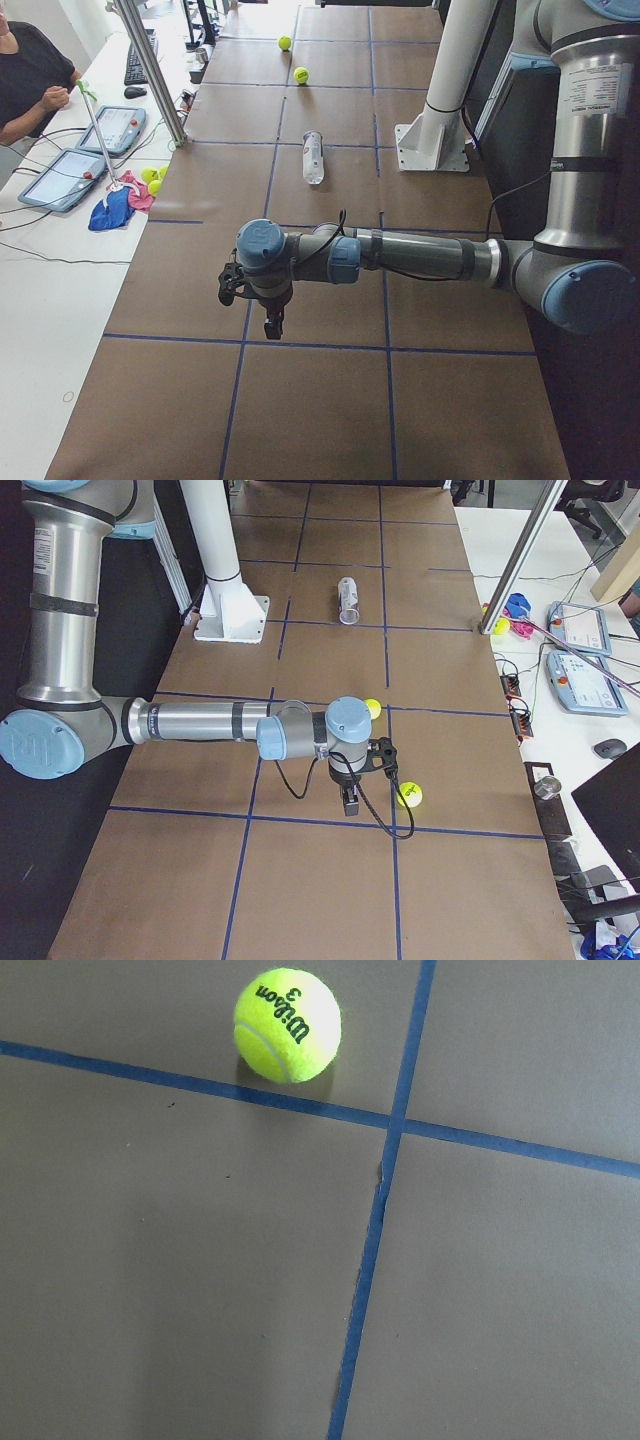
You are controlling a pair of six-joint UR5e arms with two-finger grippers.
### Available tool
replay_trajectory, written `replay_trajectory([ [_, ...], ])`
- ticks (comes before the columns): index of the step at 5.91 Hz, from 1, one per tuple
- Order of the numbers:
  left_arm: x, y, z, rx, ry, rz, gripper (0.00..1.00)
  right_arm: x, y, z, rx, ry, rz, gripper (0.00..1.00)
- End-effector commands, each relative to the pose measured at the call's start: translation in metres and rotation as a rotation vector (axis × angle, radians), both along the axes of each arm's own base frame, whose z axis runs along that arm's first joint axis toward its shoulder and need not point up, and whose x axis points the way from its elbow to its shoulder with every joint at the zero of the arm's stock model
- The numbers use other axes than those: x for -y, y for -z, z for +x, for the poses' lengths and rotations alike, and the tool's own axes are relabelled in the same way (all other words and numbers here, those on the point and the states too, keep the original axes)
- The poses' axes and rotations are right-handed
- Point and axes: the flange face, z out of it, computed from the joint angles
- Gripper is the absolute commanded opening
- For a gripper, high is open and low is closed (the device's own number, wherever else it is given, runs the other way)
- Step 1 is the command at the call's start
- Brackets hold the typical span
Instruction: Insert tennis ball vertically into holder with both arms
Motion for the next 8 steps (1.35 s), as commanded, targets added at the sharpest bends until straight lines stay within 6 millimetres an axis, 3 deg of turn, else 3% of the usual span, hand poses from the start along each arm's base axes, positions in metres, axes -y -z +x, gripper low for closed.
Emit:
replay_trajectory([
  [1,-0.008,-0.006,0.004,0.002,-0.010,-0.013,1.00,0.000,-0.003,0.000,0.000,0.000,-0.003,1.00],
  [4,-0.010,-0.007,0.004,0.002,-0.010,-0.018,1.00,0.000,-0.006,-0.001,0.003,0.003,-0.006,1.00],
  [5,-0.013,0.002,0.005,0.002,-0.024,0.014,1.00,0.000,-0.007,-0.001,0.003,0.003,-0.006,1.00],
  [6,-0.050,-0.005,0.006,0.005,-0.068,0.033,1.00,0.000,-0.008,-0.001,-0.003,0.003,-0.006,1.00],
  [7,-0.050,0.000,0.007,0.017,-0.076,0.047,1.00,0.000,-0.010,-0.001,-0.010,0.004,-0.011,1.00],
  [8,-0.050,-0.007,0.011,0.079,-0.115,0.062,1.00,-0.001,-0.013,0.000,-0.015,0.002,-0.016,1.00],
])
